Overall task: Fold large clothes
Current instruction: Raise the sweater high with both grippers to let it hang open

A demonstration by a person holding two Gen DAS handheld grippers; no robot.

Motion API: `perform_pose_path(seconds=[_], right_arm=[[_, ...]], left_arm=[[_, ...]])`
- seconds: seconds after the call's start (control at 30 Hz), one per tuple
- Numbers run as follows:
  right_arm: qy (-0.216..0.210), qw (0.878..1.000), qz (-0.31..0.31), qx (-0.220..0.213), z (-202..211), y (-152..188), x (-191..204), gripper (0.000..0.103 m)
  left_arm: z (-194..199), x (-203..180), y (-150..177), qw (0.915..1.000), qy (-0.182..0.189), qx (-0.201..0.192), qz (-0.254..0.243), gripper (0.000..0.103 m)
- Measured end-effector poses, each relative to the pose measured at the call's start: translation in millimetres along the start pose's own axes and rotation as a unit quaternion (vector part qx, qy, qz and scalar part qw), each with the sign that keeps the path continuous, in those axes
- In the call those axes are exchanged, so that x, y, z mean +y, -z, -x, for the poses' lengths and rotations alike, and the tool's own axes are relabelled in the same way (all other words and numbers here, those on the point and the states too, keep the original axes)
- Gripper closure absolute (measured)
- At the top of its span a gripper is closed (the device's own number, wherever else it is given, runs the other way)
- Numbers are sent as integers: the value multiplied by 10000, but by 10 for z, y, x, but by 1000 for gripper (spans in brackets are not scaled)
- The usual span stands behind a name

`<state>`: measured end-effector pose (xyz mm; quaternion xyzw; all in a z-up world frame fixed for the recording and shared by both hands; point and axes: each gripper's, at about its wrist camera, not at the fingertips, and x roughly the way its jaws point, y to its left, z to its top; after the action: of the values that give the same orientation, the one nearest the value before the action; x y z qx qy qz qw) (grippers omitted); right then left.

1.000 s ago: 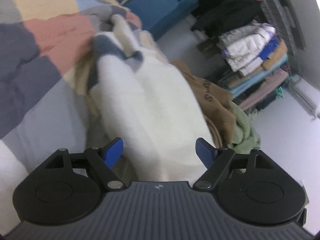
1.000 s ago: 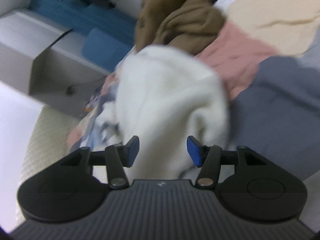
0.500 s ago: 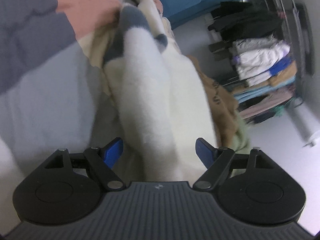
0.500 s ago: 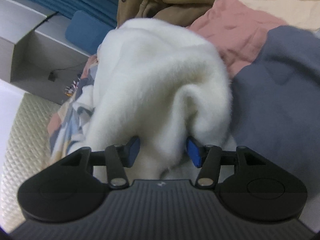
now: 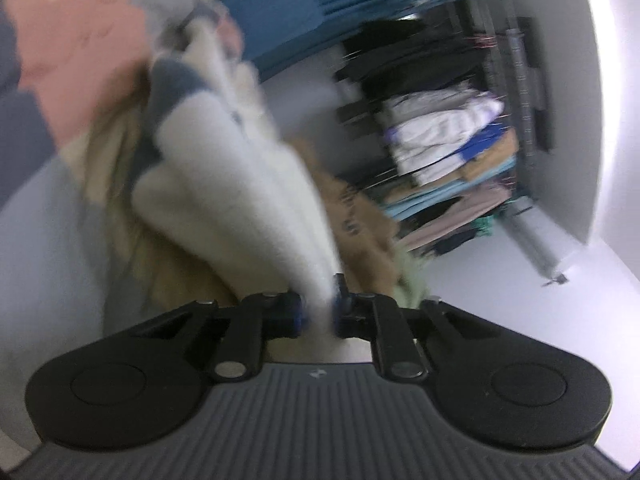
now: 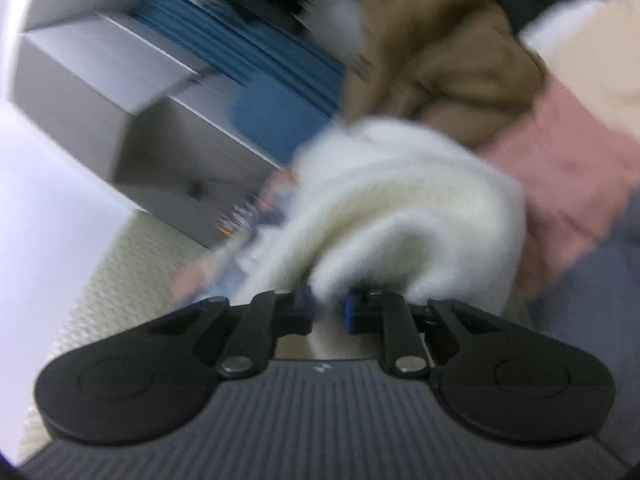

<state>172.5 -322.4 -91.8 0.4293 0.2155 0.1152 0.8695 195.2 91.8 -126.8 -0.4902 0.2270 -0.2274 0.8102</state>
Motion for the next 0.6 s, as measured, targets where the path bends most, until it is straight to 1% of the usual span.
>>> perform_pose_path(seconds=[0.1, 0.2, 0.27, 0.37, 0.47, 0.53, 0.6], right_arm=[[-434, 9978, 381, -311, 240, -95, 233, 87], [-772, 9941, 586, -481, 440, -184, 404, 88], [-891, 9916, 737, -573, 555, -249, 520, 88], [-1084, 9881, 801, -739, 767, -353, 653, 88], [-1207, 9847, 960, -812, 955, -461, 858, 88], [-1371, 9800, 1129, -902, 1101, -514, 1051, 88], [-1530, 9738, 1329, -1031, 1242, -596, 1267, 88]], left_arm=[[212, -216, -81, 9989, 301, -207, -278, 89], [445, -518, -128, 9957, 573, -379, -614, 89], [604, -770, -149, 9925, 723, -453, -871, 89], [872, -1170, -187, 9863, 940, -569, -1228, 89], [1156, -1582, -263, 9793, 1090, -690, -1561, 89], [1338, -1837, -311, 9751, 1156, -768, -1733, 89], [1522, -2071, -356, 9736, 1163, -780, -1804, 89]])
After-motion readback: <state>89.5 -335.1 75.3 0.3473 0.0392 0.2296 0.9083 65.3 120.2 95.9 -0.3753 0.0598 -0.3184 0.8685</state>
